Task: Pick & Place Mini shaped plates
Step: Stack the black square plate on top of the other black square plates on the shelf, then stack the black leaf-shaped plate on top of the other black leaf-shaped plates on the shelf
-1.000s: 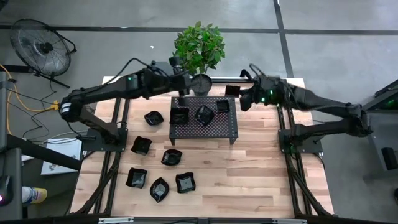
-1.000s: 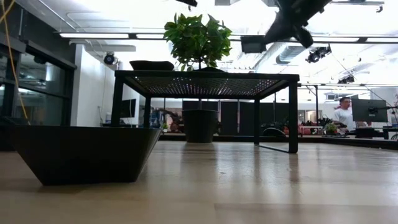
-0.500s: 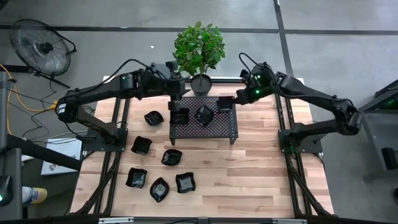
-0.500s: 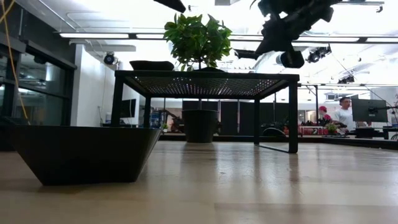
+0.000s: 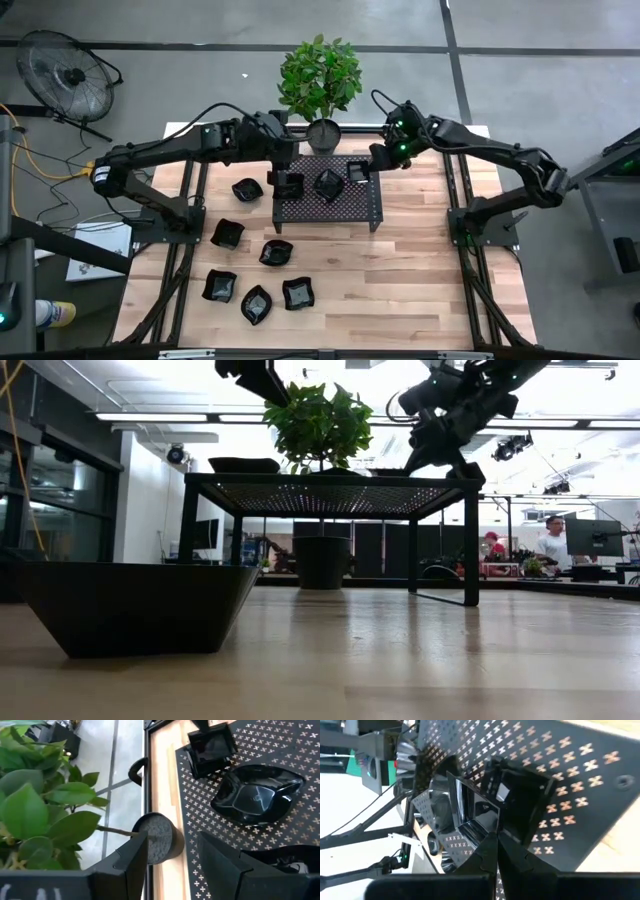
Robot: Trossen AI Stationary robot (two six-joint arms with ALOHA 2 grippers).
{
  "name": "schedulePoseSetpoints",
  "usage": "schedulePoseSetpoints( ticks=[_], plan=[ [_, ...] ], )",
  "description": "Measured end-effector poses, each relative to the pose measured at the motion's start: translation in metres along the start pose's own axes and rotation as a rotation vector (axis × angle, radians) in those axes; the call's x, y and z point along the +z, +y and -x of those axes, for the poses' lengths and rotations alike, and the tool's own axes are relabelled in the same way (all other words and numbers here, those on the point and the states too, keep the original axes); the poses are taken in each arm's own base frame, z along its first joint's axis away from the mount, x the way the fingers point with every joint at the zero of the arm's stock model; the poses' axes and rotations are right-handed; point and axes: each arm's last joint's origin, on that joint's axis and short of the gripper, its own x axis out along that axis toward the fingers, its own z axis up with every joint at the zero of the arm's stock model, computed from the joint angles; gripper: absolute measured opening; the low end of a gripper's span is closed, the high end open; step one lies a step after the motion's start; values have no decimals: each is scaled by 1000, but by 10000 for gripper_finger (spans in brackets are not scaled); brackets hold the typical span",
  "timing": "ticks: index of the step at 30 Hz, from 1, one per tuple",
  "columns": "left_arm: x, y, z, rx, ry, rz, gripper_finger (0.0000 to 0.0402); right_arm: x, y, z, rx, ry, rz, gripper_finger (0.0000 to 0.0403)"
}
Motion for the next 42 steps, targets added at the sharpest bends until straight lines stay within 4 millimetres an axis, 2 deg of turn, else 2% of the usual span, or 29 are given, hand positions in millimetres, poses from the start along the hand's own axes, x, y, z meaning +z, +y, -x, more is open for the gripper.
schedulePoseSetpoints(
  ticks=[8, 25, 42],
  plan=[
    [2, -5, 1, -16, -8, -13, 166, 6, -7, 6, 8, -9, -48, 0],
    [2, -5, 1, -24, -11, -11, 166, 5, -10, 6, -36, -20, -20, 16],
    [2, -6, 1, -27, -5, -9, 166, 5, -9, 9, 2, 5, 32, 109]
  ],
)
